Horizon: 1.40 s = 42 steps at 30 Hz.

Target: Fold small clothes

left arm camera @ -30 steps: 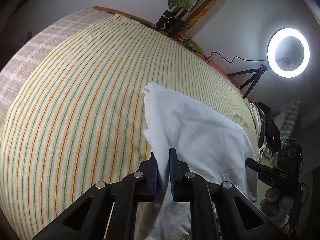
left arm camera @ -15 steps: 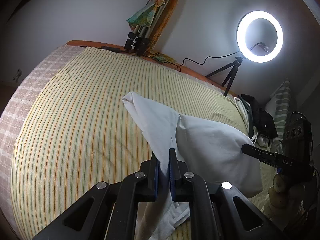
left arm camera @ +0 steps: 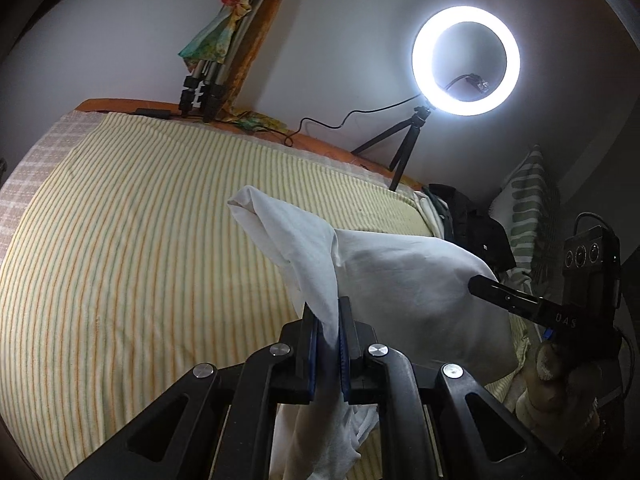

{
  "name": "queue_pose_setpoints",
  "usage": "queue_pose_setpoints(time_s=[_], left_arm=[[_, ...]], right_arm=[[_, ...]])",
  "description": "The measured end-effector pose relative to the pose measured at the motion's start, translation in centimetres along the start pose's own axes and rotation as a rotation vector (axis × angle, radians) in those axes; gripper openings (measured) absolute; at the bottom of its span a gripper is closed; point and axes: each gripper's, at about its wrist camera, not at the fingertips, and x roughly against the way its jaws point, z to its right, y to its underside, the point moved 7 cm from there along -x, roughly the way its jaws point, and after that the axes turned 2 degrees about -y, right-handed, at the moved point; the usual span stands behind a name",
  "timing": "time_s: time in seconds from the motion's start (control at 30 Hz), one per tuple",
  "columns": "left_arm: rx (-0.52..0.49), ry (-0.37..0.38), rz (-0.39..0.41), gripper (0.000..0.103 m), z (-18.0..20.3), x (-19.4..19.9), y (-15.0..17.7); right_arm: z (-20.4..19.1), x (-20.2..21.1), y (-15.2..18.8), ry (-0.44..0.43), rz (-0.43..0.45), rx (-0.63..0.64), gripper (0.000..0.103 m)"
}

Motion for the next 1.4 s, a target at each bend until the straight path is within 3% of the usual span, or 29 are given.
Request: queue_pose_setpoints(time_s=[0.47,0.9,1.17,1.4], left_arm=[[-0.105,0.108,0.019,0.005,11.2,-5.4,-3.4],[-0.239,0.174,0.048,0.005,22.7,-13.5,-7.5],[-0.279,0.192,0.081,0.005,28.2,-18.9,-10.5],[-0.317,0.170,0.122,0.005,31.4,-23.2,-13.0]], right_arm=[[7.2,8.7,-3.7,0.150,0.091,0.038,0.007],[16.5,16.1,-10.4,0.363,0.177,0.102,0.007],[22.6,18.4,-15.4,0.512,0.216,0.137,0.007],[27.3,18.4,-18.6,0.591,0.242,0.152,0.007]])
